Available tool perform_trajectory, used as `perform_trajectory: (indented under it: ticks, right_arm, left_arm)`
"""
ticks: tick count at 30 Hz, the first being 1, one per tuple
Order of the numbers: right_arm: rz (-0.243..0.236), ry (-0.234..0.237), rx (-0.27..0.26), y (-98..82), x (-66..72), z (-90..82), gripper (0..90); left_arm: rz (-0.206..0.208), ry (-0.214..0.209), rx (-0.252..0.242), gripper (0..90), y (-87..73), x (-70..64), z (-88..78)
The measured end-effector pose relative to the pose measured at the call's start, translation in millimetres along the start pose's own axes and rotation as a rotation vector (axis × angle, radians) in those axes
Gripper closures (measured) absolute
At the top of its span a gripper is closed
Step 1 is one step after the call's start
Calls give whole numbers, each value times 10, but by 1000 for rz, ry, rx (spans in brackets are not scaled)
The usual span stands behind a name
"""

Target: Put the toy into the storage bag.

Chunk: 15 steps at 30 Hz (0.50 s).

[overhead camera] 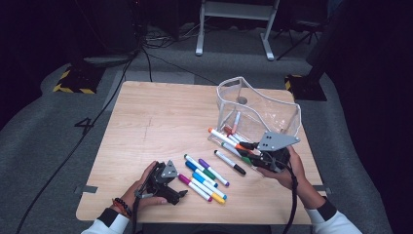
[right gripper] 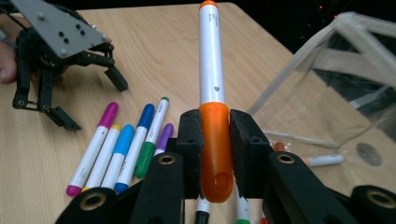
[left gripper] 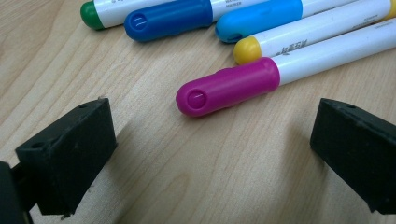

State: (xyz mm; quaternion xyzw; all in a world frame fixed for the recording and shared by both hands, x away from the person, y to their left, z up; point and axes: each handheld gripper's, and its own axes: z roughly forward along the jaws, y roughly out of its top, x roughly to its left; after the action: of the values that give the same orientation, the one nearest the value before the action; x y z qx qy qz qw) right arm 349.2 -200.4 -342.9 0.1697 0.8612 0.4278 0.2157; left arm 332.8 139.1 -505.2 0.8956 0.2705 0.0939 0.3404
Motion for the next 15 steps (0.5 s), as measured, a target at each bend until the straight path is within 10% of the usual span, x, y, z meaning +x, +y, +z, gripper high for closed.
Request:
perform_trajectory:
  ticks: [15]
  right_arm:
    - [68,-131,-28,269,-658,-383,752]
  left_arm:
    - [2,-1,1,3,3,2,2]
